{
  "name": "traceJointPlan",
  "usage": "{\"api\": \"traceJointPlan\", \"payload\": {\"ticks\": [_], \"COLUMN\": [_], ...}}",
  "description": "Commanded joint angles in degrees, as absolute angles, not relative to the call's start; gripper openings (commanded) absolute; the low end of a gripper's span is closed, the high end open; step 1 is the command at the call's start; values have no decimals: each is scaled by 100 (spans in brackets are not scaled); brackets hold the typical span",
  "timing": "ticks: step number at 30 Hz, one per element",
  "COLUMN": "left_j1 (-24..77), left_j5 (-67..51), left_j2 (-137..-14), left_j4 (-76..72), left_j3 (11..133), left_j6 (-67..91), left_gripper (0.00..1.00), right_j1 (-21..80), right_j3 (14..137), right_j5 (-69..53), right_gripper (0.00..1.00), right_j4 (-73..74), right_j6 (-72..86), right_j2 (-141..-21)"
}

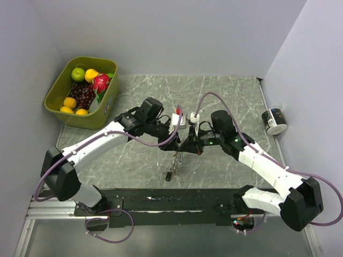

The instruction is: Put the keys on the keyring

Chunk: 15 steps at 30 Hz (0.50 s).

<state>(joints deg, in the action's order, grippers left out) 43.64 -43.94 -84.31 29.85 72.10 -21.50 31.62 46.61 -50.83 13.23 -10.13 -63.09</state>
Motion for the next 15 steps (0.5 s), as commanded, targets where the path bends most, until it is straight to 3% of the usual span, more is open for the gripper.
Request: {"api": "traceJointPlan", "payload": {"ticks": [1, 7, 12, 15], "left_j1": [4412, 4412, 4412, 4412], "left_j5": [-4570, -4667, -4439, -4421], "left_j2": [-8516, -8490, -8446, -8376], "left_j4": [3322, 3340, 3638, 3569], "left_j3": [7593, 7524, 7655, 7620], "left_j6": [-2496, -2549, -2637, -2619], "left_gripper": [41, 35, 43, 41], "right_j1": [3208, 3208, 3199, 3199], "right_j3": [4886, 4843, 4869, 4895], "right_j5": [-5133, -5177, -5238, -5282], "right_gripper": [0, 0, 0, 0], "right_j4": [1133, 1072, 1055, 1081], "right_j6": [-1125, -1116, -1090, -1081], "right_j2": [-6196, -6231, -6275, -6310]}}
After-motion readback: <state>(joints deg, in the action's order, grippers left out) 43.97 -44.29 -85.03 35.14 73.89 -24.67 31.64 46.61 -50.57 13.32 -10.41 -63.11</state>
